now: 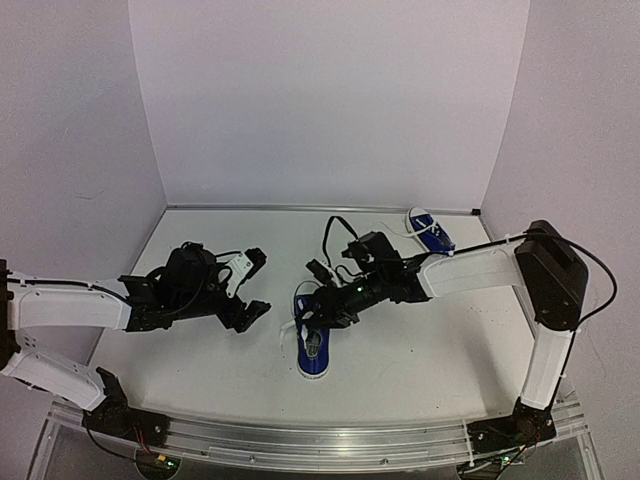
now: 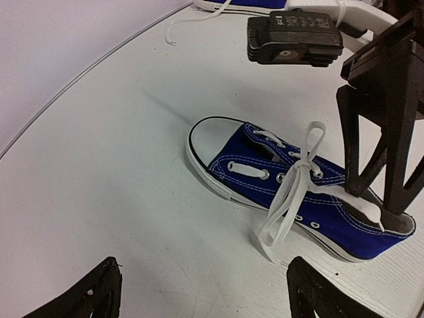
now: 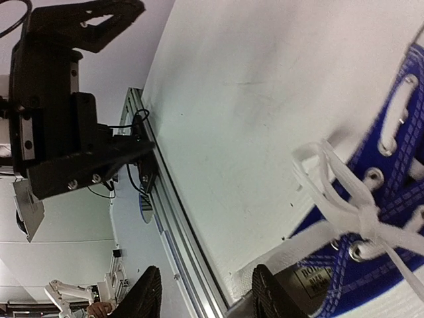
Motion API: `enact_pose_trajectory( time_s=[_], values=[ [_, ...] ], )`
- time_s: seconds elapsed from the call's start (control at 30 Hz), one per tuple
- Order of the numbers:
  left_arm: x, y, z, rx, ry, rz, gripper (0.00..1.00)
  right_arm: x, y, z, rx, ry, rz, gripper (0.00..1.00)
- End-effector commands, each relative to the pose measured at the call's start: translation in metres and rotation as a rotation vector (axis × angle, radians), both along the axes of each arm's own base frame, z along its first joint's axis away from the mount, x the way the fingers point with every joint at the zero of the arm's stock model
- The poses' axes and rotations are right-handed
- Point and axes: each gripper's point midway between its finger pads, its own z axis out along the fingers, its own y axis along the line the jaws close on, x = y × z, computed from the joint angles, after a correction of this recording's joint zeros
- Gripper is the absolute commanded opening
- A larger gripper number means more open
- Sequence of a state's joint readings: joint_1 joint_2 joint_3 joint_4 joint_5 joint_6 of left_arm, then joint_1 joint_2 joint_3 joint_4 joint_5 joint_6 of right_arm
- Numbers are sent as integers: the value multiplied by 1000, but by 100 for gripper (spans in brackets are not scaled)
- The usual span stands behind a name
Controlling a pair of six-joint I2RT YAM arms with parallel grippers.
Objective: Tie the shoes
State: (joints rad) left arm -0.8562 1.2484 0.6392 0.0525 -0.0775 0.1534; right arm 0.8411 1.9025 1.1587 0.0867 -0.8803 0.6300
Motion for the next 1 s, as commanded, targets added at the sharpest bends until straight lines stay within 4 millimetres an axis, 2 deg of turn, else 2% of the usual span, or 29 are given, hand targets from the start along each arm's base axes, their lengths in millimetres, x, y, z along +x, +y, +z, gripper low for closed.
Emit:
enact_pose_trajectory(
  time_s=[0.0, 0.13, 0.23, 0.37, 0.43, 0.53, 0.63, 0.73, 0.83, 0.97],
  values=[
    [6, 0, 14, -42, -31, 28, 85, -3, 26, 19, 58, -16, 55, 44],
    [6, -3, 11, -53, -13, 25, 86, -4, 28, 28, 74, -35, 64, 46],
    [3, -8, 4, -61, 19, 8, 84, -3, 20, 37, 74, -89, 48, 45],
    [-2, -14, -13, -26, 61, -41, 79, 12, -9, 42, 40, -152, -26, 43],
    [-9, -22, -27, 22, 106, -115, 74, 31, -34, 40, 22, -155, -96, 42],
    [-12, -31, -43, 101, 152, -195, 65, 56, -65, 24, -38, -154, -191, 42],
    [-7, -37, -56, 144, 167, -227, 61, 69, -78, 1, -98, -145, -226, 42],
    [-6, -46, -64, 160, 185, -272, 59, 69, -77, -22, -130, -109, -211, 42],
    [-3, -55, -67, 162, 185, -299, 58, 69, -74, -37, -138, -80, -197, 43],
    [0, -62, -80, 193, 208, -331, 55, 70, -67, -42, -112, -56, -176, 45]
  ],
)
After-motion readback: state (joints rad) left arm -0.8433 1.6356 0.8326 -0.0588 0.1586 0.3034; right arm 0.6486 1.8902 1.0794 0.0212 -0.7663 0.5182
